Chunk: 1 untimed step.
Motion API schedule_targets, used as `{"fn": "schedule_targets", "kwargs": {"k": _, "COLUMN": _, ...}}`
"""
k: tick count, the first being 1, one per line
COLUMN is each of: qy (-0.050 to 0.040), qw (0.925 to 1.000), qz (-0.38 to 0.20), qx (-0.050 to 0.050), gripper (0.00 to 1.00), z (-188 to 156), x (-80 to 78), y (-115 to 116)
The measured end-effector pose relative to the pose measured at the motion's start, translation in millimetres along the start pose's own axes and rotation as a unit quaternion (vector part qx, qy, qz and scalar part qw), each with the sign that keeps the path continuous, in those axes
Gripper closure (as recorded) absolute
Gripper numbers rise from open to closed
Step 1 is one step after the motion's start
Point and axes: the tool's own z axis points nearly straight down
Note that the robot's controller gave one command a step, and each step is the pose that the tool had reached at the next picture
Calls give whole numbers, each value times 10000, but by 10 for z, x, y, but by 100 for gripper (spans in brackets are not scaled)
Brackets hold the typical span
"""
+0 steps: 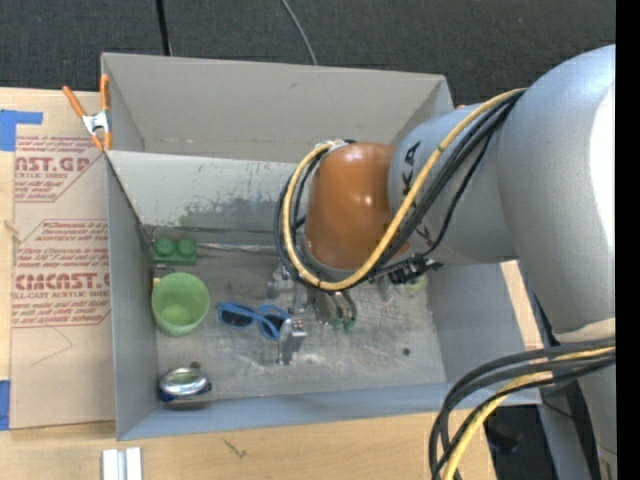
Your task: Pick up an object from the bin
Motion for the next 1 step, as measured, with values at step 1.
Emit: {"fn": "schedule_targets", "kwargs": {"k": 1, "qy": -35, "qw": 10000, "qz": 4, "qx": -8, "gripper": 100, "z": -45, "x": -18, "y": 3}}
